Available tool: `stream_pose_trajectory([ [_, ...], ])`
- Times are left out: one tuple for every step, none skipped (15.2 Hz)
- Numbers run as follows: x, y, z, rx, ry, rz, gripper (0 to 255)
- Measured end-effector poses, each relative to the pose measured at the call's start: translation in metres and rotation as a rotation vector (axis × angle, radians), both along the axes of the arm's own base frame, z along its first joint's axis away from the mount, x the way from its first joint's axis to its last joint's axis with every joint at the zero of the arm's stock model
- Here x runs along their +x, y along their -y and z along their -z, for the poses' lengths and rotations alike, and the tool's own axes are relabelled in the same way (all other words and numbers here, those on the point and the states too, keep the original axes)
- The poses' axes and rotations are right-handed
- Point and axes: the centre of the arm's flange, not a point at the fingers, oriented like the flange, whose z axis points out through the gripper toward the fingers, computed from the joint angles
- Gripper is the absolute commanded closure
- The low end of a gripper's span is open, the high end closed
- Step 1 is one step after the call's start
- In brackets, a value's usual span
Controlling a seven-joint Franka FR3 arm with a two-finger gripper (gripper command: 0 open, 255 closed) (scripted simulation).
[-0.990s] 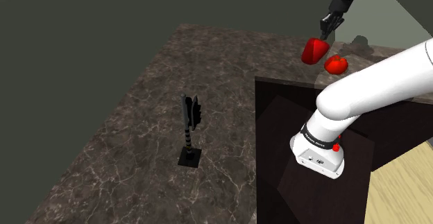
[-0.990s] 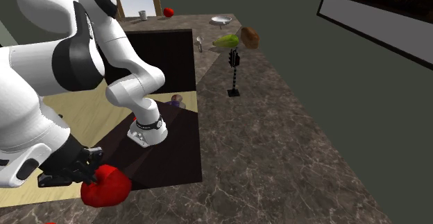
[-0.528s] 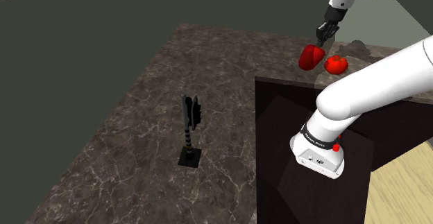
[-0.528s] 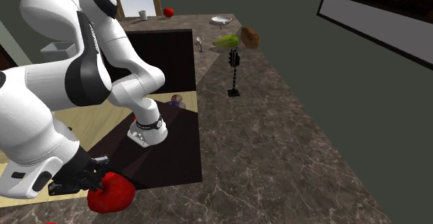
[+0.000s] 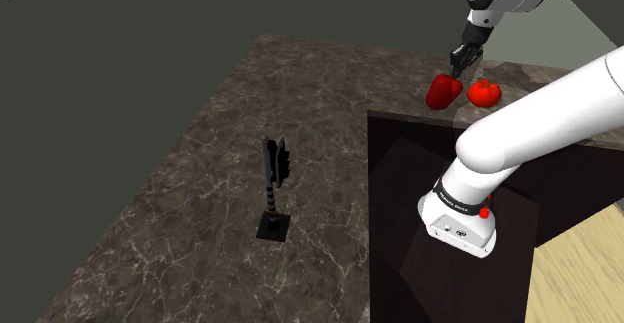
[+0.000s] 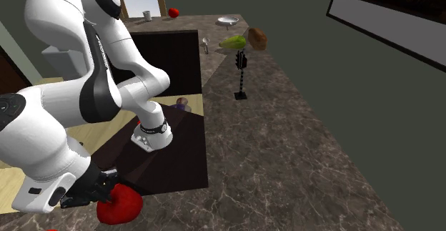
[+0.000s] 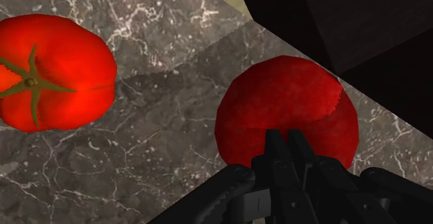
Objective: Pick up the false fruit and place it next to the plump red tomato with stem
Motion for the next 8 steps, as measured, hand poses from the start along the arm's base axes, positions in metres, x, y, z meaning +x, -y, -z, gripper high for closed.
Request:
stream_pose_trajectory([
  [0.0000,0.0003,0.0012,0.000,0.000,0.000,255],
  [-0.0002,0.0003,0.0019,0.000,0.000,0.000,255],
  [-0.0002,0.0002,0.0023,0.000,0.000,0.000,255],
  [-0.0002,0.0002,0.0025,0.000,0.000,0.000,255],
  [-0.0002,0.0002,0.0026,0.000,0.000,0.000,255],
  [-0.0002,0.0002,0.0026,0.000,0.000,0.000,255],
  [-0.0002,0.0002,0.0026,0.000,0.000,0.000,0],
  [-0.0002,0.0002,0.0026,0.000,0.000,0.000,0],
])
